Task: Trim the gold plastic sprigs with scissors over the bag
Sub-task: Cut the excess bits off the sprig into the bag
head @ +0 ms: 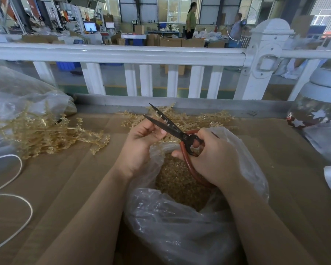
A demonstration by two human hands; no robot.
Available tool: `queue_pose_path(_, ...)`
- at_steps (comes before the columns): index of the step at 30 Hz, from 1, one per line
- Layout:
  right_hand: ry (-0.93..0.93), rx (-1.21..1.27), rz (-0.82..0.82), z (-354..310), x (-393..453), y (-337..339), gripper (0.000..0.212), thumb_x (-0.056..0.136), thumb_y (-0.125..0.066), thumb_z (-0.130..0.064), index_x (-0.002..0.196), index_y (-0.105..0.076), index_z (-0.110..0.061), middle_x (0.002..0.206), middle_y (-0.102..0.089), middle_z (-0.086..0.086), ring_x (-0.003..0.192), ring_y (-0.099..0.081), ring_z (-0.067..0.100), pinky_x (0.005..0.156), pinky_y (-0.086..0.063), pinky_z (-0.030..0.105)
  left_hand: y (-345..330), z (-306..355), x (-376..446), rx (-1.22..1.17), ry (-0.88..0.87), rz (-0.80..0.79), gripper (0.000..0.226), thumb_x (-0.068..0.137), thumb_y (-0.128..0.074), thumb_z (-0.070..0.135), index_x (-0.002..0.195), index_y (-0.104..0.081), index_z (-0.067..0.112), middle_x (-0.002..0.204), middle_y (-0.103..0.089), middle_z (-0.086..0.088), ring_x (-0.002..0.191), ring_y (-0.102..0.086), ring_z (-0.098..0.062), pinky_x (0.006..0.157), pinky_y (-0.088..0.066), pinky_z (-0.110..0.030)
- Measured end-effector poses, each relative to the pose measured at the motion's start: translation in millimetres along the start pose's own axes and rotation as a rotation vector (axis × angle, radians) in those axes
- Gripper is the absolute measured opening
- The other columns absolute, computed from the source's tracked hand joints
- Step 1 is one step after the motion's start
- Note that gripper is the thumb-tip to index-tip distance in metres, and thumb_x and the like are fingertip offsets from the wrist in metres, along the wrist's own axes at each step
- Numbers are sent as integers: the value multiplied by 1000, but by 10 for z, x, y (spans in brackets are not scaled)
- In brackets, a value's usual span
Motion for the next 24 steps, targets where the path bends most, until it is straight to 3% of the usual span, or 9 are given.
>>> queue_pose_path(4, 7, 35, 37, -10, -3, 27, 54, 68, -48, -89, 79, -44, -36, 66, -52, -23, 59, -47, -13, 49, -39, 8, -8, -11, 9, -20, 2, -9, 17, 90, -59, 7, 104, -63, -1, 103, -65, -16, 99, -62, -24, 93, -50, -34)
queue_pose_path(6, 6, 46, 46, -12, 2, 33, 53, 68, -46, -89, 78, -42, -37, 64, -49, -24, 57, -47, -12, 56, -43, 6, -13, -8, 16, -12, 1, -21, 14, 91, -59, 6, 103, -63, 1, 102, -66, -13, 100, -63, -22, 93, -51, -32)
queue_pose_path(10, 6, 14, 8, -8, 15, 8, 58, 67, -49, -91, 85, -48, -36, 70, -53, -24, 63, -48, -14, 53, -38, 8, -7, 0, 10, 26, 1, -29, 10, 92, -59, 4, 100, -65, 4, 99, -69, -7, 98, -65, -21, 91, -52, -32)
queue_pose_path(15, -2, -22, -13, 2, 11, 1, 59, 68, -52, -86, 91, -54, -31, 75, -55, -23, 63, -46, -10, 55, -36, 8, -36, -14, -31, 107, -1, -24, 14, 93, -57, -3, 104, -64, -9, 108, -61, -36, 99, -61, -37, 96, -50, -43)
queue_pose_path(19, -31, -29, -20, 26, 12, -11, 57, 66, -54, -86, 87, -50, -33, 70, -53, -23, 63, -46, -12, 53, -36, 10, 11, -49, -29, 91, 23, -4, 21, 91, -60, -2, 106, -61, -15, 110, -59, -40, 107, -56, -51, 101, -45, -58)
queue_pose_path(21, -34, -31, -15, 34, 14, -11, 57, 66, -55, -86, 86, -51, -33, 70, -53, -23, 62, -46, -10, 52, -36, 11, -19, -36, -29, 80, 17, -9, 16, 90, -58, -6, 104, -60, -14, 105, -65, -32, 101, -62, -43, 97, -50, -51)
queue_pose_path(24, -30, -35, -25, 26, 17, -25, 58, 65, -53, -87, 85, -49, -33, 70, -52, -24, 62, -47, -9, 52, -34, 10, -35, 36, -28, -28, -22, 4, 12, 85, -56, -8, 95, -58, -2, 85, -72, 3, 84, -67, -10, 78, -53, -21)
Point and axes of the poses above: each hand's wrist, its own x-axis towards the middle knuckle, its own y-axis out of the back of the hand, z = x × y, the point moved 9 cm from there along x, towards the middle knuckle
